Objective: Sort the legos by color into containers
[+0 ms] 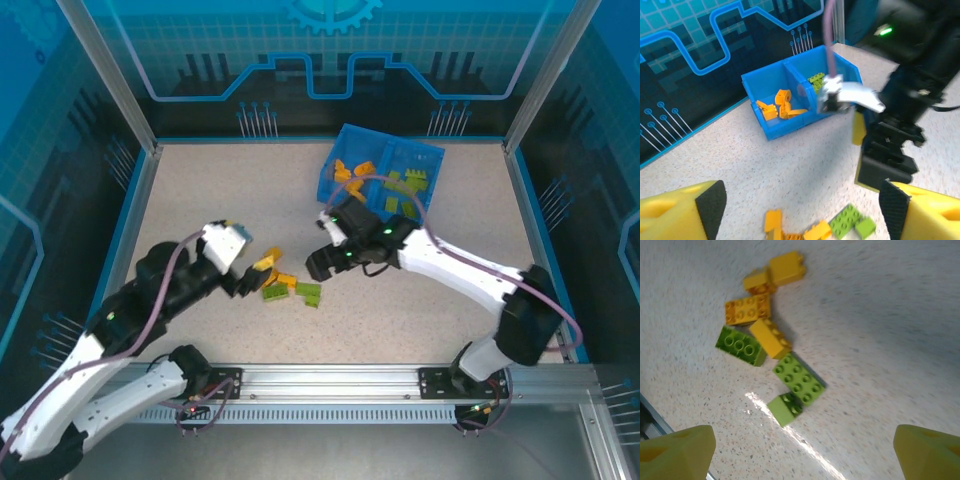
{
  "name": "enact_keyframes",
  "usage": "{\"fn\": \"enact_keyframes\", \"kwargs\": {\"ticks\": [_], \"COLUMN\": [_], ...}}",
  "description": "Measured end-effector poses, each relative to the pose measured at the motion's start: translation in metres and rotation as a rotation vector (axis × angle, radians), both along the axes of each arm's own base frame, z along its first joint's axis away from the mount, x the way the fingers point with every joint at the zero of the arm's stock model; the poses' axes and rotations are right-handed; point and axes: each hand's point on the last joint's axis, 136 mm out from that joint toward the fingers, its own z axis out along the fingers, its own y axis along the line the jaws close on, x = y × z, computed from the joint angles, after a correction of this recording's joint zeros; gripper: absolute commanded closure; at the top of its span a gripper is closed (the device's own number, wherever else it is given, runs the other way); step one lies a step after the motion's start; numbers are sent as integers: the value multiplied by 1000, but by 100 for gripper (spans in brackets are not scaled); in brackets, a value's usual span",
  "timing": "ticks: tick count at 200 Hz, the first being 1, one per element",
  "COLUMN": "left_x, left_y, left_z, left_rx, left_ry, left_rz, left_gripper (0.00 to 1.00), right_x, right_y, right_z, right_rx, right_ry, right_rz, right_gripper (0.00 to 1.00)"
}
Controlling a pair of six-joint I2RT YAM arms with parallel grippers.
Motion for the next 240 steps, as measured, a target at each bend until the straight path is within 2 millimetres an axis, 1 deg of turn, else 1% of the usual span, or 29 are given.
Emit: {"fn": "enact_keyframes", "kwargs": {"ticks": [11,13,15,20,30,52,62,74,89,109,151,181,196,209,220,240], "left_x": [-12,-15,-17,-21,-30,-47,-55,-63,-71,-78,-83,-83,-84,-84,-84,-83], "left_y": [6,7,7,9,10,6,5,3,2,2,1,0,-1,-1,-2,-4], "left_z": [-2,-3,-4,-7,-15,-44,-59,-72,-83,-93,-102,-105,-106,-106,-106,-105], "left_rx": [14,17,22,33,70,171,216,257,291,327,370,380,384,384,381,378], "left_ry": [-15,-15,-19,-19,-19,21,48,69,73,63,37,32,28,25,19,14], "left_rz": [-26,-33,-39,-54,-94,-204,-255,-308,-362,-415,-468,-479,-489,-494,-499,-501], "left_gripper": [10,10,9,6,1,1,1,1,1,1,1,1,1,1,1,1], "right_x": [-3,-4,-5,-5,-8,-9,-8,-5,2,9,13,16,19,22,25,28], "right_y": [17,22,24,29,44,70,78,86,90,95,96,95,93,89,86,83], "right_z": [-12,-19,-21,-24,-39,-64,-73,-84,-95,-103,-109,-109,-110,-111,-113,-116], "right_rx": [-27,-42,-45,-51,-78,-120,-134,-149,-174,-192,-205,-209,-221,-240,-254,-267], "right_ry": [1,6,7,5,8,6,3,1,-10,-27,-41,-47,-58,-72,-77,-79], "right_rz": [61,79,87,105,161,247,271,291,299,308,318,302,292,280,271,263], "right_gripper": [10,10,10,11,14,19,21,25,32,44,63,63,58,57,57,62]}}
